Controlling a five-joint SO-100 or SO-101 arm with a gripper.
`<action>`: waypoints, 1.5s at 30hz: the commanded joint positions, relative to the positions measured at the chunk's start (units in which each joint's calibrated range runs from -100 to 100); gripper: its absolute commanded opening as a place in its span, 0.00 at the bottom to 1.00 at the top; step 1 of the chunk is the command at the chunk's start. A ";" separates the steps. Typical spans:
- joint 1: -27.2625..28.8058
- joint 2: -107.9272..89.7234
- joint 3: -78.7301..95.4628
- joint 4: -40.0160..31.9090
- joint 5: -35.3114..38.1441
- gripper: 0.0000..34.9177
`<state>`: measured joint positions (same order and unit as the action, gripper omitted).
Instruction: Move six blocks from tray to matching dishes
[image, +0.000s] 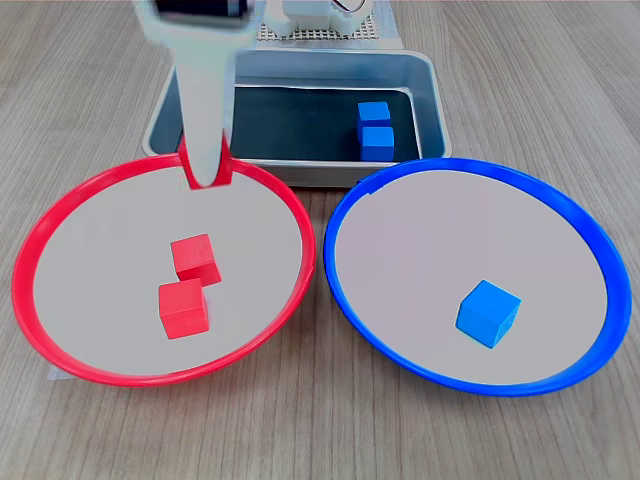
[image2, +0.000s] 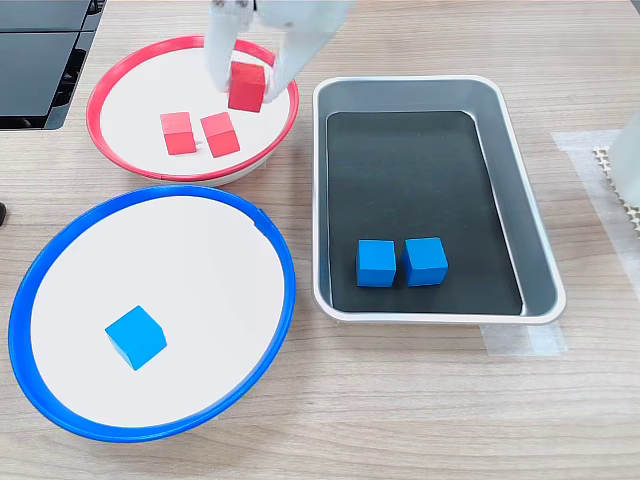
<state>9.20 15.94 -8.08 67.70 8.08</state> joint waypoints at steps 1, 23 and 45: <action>-0.22 1.76 -0.98 -4.43 2.69 0.47; -18.47 -42.17 51.18 3.66 14.46 0.20; -19.04 -34.41 59.56 -10.62 25.98 0.48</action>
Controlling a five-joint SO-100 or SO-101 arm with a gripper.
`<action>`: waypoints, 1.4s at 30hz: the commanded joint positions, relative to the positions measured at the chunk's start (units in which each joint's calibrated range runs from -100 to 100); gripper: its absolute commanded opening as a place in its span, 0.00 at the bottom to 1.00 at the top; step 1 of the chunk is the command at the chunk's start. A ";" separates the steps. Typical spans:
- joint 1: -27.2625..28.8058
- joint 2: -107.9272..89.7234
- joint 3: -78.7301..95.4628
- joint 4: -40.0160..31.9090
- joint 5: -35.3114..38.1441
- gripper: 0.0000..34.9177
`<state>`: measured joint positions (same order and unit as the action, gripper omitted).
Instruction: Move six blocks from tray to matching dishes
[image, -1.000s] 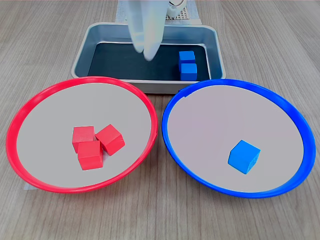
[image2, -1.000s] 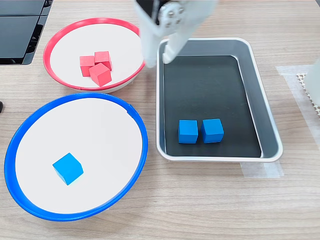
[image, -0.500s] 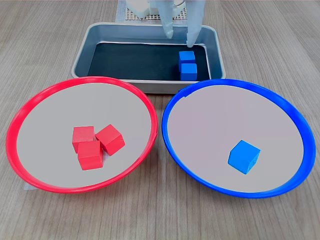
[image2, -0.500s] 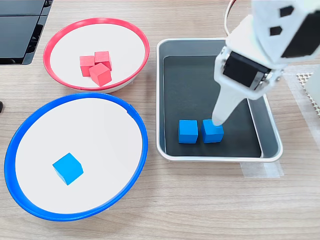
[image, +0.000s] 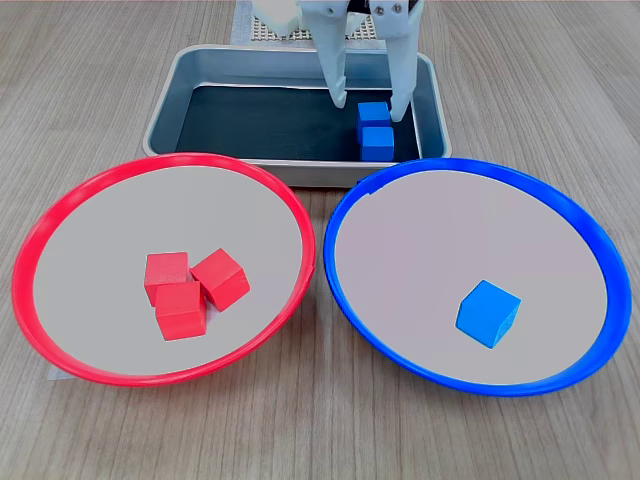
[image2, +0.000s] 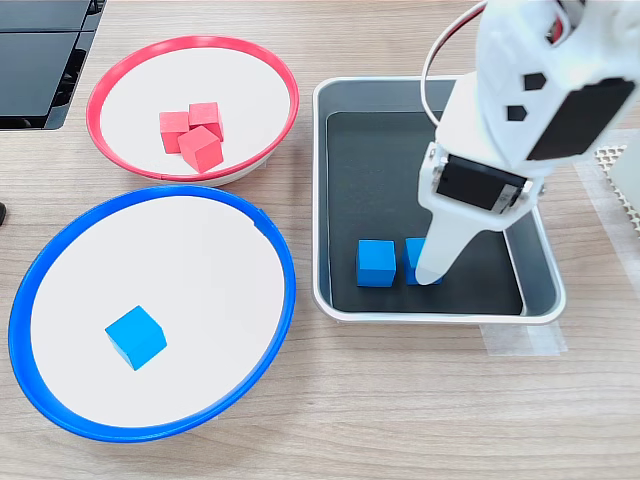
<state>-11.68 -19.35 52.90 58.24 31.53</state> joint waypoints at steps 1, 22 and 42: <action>2.22 1.31 -1.79 -1.33 3.08 0.47; 4.10 2.68 -8.53 5.36 6.98 0.01; -2.86 38.33 -63.05 5.61 -22.17 0.35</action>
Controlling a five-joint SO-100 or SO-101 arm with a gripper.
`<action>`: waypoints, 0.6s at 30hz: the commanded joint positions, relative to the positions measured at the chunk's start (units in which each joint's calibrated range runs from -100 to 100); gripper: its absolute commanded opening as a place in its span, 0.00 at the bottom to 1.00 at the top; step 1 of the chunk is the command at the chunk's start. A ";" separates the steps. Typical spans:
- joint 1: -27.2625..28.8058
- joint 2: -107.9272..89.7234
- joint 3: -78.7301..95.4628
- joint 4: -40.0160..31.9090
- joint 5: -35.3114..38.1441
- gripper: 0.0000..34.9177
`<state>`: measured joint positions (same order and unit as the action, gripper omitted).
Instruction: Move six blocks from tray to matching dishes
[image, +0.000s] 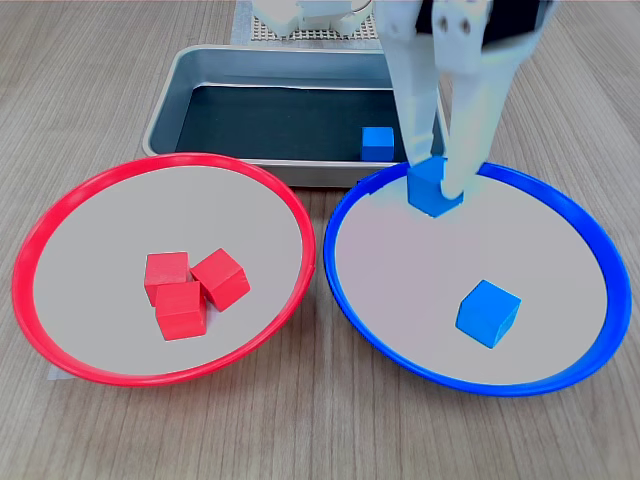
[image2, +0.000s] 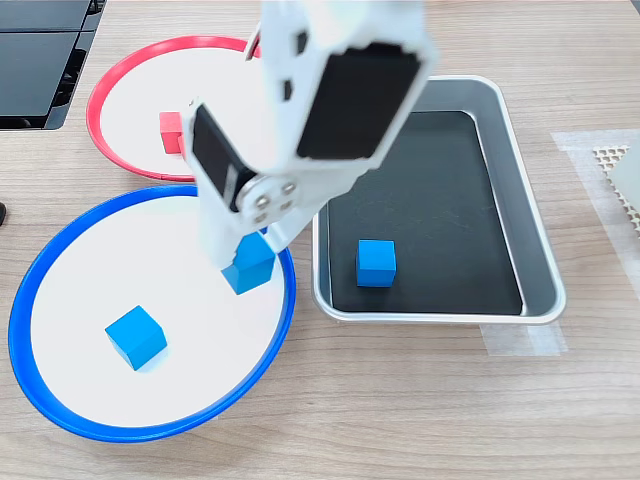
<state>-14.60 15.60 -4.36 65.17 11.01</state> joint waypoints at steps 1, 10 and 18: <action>0.25 3.89 -6.80 -0.91 -1.90 0.48; 2.79 -8.91 0.85 8.17 -1.66 0.37; 6.18 -20.25 18.33 15.02 -1.86 0.05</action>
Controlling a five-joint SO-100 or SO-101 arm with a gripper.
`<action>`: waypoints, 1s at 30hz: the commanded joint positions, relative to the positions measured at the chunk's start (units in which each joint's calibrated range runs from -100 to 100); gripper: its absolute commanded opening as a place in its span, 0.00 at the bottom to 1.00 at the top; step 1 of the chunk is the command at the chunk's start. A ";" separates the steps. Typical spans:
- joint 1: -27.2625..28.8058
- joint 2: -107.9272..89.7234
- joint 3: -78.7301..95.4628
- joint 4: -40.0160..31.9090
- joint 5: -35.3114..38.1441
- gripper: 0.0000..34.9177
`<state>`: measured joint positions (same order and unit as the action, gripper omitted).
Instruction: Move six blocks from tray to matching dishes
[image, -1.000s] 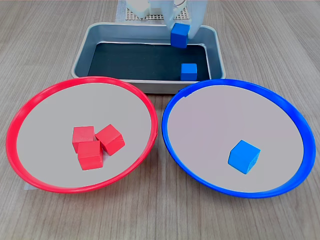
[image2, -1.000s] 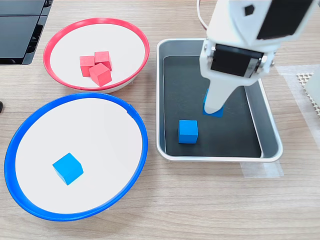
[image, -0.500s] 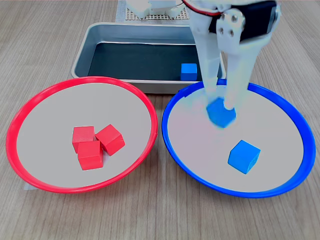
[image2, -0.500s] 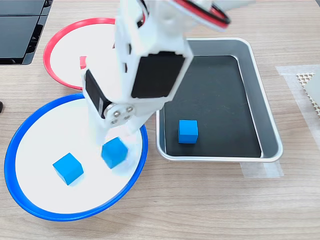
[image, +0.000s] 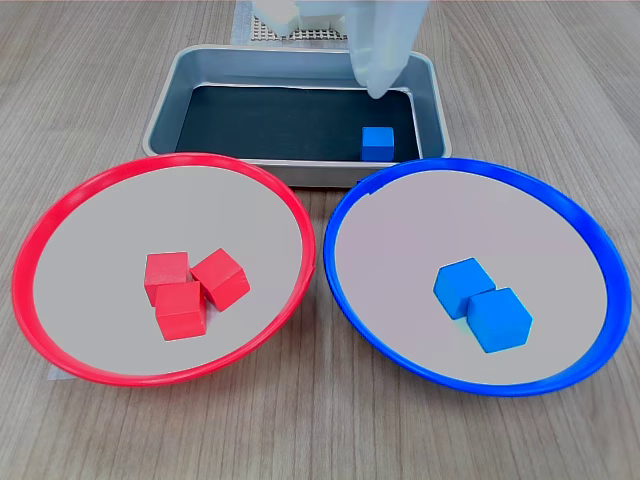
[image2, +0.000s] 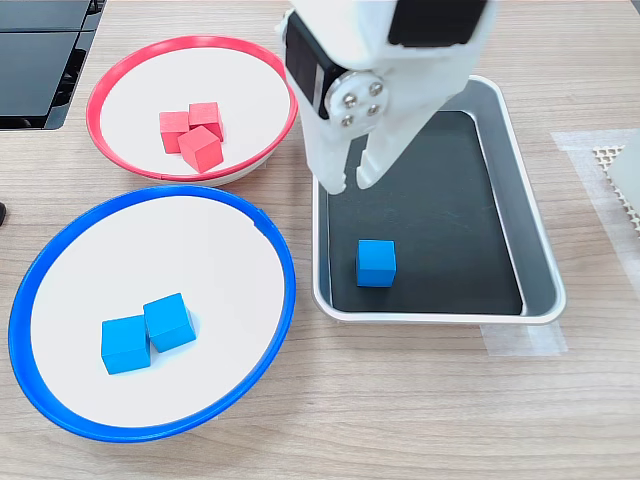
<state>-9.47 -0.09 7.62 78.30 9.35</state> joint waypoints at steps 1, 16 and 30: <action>1.14 -4.90 7.81 1.89 -0.39 0.06; -1.97 0.21 17.73 -9.01 -8.89 0.51; -3.85 4.90 7.90 -3.73 -7.33 0.04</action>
<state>-13.19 5.80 23.32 68.27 0.66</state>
